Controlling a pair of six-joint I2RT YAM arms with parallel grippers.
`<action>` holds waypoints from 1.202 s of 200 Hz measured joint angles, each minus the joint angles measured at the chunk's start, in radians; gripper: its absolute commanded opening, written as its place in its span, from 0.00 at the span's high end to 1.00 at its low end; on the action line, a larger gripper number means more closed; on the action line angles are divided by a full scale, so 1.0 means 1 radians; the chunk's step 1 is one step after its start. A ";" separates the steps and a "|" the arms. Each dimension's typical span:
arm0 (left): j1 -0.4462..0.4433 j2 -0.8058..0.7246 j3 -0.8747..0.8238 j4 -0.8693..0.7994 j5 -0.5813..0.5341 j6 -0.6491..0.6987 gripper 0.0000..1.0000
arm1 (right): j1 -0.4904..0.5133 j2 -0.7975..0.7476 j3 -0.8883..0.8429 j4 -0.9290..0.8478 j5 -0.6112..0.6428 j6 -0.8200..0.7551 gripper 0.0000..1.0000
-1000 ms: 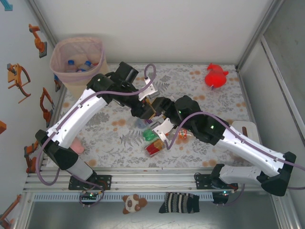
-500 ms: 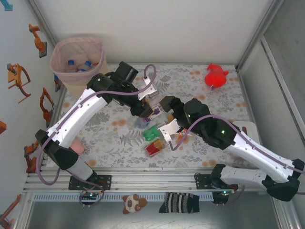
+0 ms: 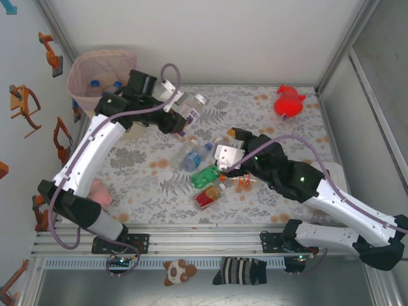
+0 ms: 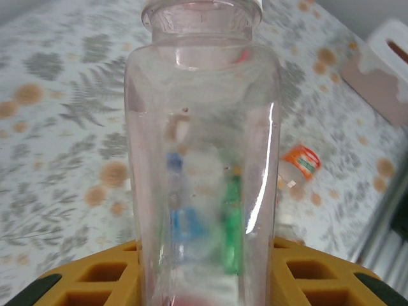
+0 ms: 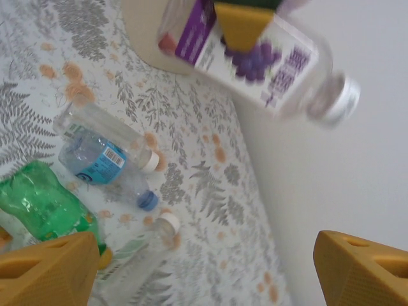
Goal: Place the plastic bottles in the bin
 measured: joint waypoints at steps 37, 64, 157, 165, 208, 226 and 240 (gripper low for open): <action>0.175 -0.030 0.003 0.068 -0.003 -0.088 0.66 | 0.000 0.066 0.040 -0.032 0.131 0.274 0.14; 0.301 -0.011 0.056 0.077 0.009 -0.148 0.65 | 0.000 0.106 0.101 -0.058 0.177 0.425 0.14; 0.564 0.286 0.572 0.014 0.080 -0.261 0.65 | 0.000 0.149 0.175 -0.128 0.200 0.583 0.14; 0.576 0.323 0.616 -0.002 0.088 -0.267 0.65 | 0.000 0.149 0.175 -0.131 0.200 0.584 0.14; 0.625 0.489 0.761 -0.072 0.142 -0.287 0.65 | 0.000 0.149 0.175 -0.135 0.200 0.590 0.14; 0.633 0.528 0.763 -0.097 0.165 -0.288 0.65 | 0.000 0.149 0.175 -0.135 0.200 0.591 0.14; 0.637 0.553 0.762 -0.112 0.183 -0.288 0.65 | 0.000 0.149 0.175 -0.135 0.201 0.591 0.14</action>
